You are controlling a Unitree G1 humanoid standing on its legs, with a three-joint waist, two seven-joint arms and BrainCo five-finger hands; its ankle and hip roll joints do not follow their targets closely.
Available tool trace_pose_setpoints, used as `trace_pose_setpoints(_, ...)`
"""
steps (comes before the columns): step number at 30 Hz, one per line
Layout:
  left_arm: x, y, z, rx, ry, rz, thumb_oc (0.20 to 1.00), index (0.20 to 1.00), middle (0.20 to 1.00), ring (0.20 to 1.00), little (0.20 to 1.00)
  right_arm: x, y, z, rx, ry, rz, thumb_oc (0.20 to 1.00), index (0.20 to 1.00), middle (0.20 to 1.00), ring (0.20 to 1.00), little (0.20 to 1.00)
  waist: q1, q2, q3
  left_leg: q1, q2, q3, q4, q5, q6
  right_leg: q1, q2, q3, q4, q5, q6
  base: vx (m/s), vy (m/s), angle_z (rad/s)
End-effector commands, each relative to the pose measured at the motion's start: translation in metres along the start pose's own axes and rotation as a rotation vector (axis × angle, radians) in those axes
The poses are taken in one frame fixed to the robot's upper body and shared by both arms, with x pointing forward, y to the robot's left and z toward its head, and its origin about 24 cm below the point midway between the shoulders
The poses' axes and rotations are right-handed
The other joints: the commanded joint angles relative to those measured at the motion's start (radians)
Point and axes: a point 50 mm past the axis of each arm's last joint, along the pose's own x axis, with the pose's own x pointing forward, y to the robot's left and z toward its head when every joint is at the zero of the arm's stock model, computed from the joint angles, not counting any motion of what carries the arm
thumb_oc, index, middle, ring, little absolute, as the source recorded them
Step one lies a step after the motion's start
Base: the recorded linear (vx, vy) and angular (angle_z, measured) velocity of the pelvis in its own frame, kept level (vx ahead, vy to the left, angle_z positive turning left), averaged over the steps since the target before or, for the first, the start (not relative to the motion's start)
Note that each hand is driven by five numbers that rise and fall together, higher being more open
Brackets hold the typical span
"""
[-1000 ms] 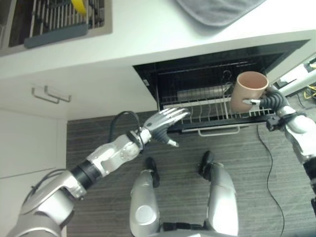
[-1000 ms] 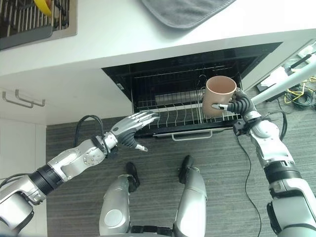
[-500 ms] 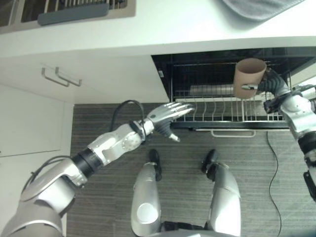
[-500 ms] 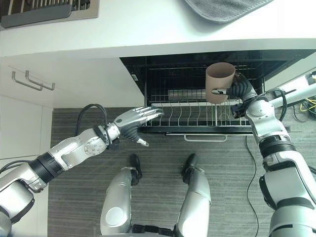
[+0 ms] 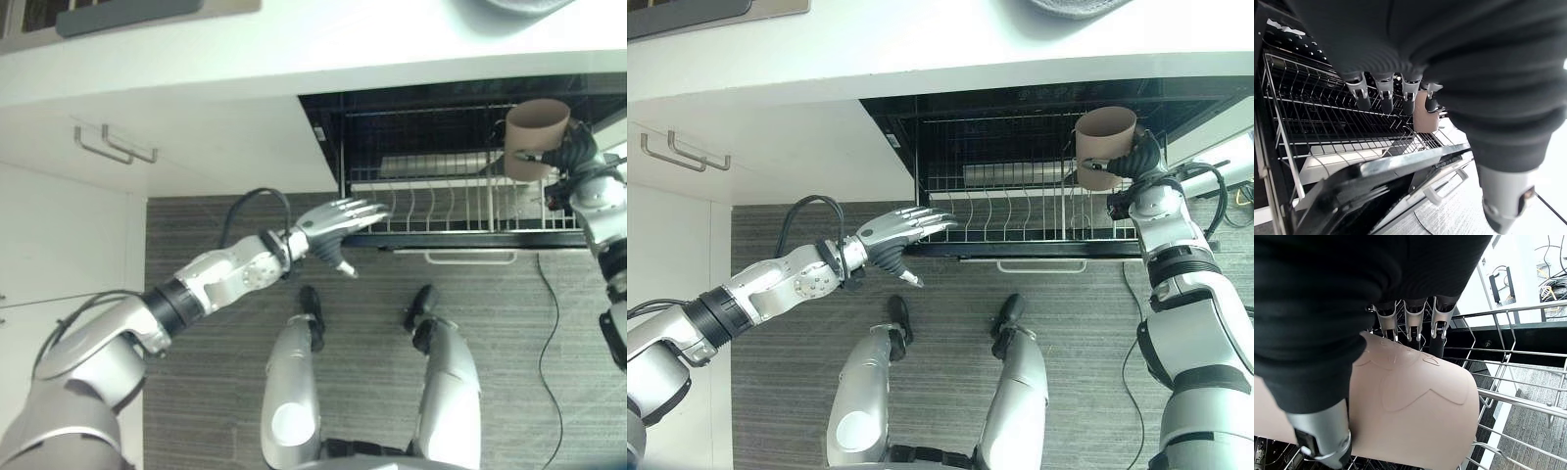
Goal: Place the dishes in the dishwasher.
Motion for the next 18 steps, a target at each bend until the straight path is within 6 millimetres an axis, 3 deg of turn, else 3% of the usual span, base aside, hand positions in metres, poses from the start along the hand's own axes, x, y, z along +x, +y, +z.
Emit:
trace_pose_setpoints(1, -0.001, 0.014, 0.010, -0.023, -0.076, 0.074, 1.000, 1.000, 1.000, 1.000, 1.000, 0.002, -0.025, 0.007, 0.015, -0.033, -0.118, 0.200, 0.200, 0.200, 0.200, 0.200, 0.020, 0.014, -0.024, -0.043, 0.023, -0.088, -0.026, 0.018, -0.013, 0.074, -0.050, 0.012, 0.019, -0.085, 0.140, 0.00, 0.000, 0.00)
trace_pose_setpoints(10, 0.002, 0.018, 0.010, -0.016, -0.078, 0.082, 1.000, 1.000, 1.000, 1.000, 1.000, -0.001, -0.019, -0.012, 0.037, 0.071, -0.119, 0.200, 0.200, 0.200, 0.200, 0.200, 0.020, 0.019, -0.024, -0.064, 0.020, -0.086, -0.030, 0.018, -0.015, 0.055, -0.041, 0.011, 0.007, -0.082, 0.139, 0.00, 0.000, 0.00)
trace_pose_setpoints(18, 0.007, 0.021, 0.011, -0.006, -0.079, 0.098, 1.000, 1.000, 1.000, 1.000, 1.000, -0.006, 0.003, -0.030, 0.108, 0.164, -0.087, 0.200, 0.200, 0.200, 0.200, 0.200, 0.017, 0.027, -0.024, -0.079, 0.015, -0.081, -0.035, 0.019, -0.016, 0.039, -0.033, 0.016, -0.002, -0.078, 0.139, -0.01, -0.001, -0.02)
